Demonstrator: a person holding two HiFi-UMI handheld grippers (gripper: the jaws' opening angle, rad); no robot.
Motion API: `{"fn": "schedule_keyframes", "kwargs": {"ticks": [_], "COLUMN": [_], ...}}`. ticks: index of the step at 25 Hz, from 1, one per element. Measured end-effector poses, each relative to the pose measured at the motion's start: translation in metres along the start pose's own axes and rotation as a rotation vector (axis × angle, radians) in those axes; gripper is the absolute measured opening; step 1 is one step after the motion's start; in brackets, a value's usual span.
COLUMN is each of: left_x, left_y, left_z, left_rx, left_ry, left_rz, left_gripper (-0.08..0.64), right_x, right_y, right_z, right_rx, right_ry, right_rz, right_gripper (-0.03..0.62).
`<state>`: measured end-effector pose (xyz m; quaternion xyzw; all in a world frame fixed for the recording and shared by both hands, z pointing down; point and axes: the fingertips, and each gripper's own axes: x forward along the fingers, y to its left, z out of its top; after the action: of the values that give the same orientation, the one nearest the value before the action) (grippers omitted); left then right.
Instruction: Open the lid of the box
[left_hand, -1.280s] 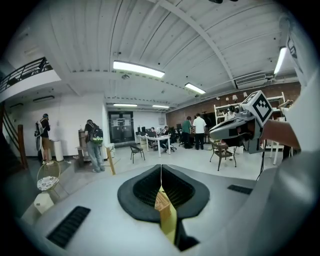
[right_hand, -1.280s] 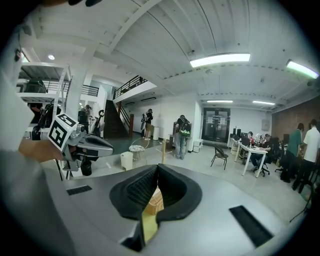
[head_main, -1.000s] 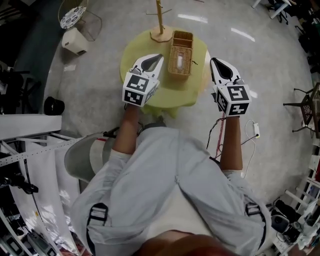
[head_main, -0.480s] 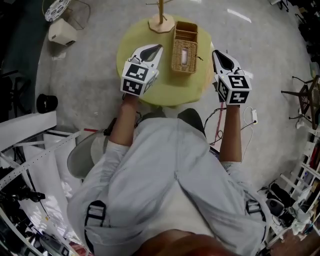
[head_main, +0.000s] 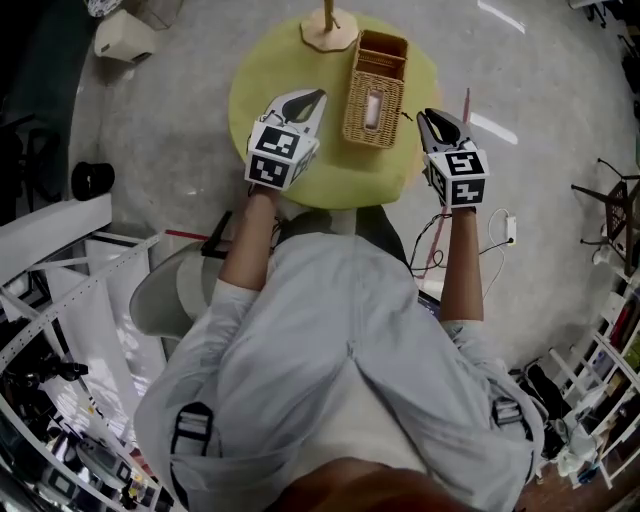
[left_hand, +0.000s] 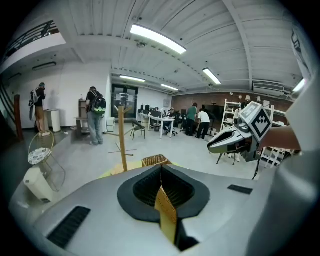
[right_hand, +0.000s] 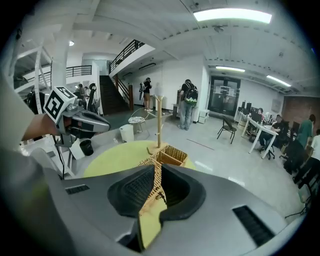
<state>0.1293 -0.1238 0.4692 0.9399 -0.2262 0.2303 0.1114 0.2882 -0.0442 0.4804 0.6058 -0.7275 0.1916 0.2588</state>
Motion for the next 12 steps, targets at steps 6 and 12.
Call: {"fn": "schedule_keyframes", "kwargs": {"ticks": [6, 12], "left_x": [0.013, 0.027], "left_y": [0.001, -0.002], "left_z": [-0.017, -0.033], "left_rx": [-0.053, -0.094], "left_ry": [0.047, 0.082], "left_rz": [0.059, 0.126], "left_gripper": [0.031, 0.031], "right_x": [0.032, 0.062], "right_y": [-0.003, 0.002], "right_z": [-0.034, -0.072], "right_rx": [0.029, -0.071], "right_ry": [0.069, 0.172], "right_rz": [0.127, 0.232], "right_gripper": [0.075, 0.090]}}
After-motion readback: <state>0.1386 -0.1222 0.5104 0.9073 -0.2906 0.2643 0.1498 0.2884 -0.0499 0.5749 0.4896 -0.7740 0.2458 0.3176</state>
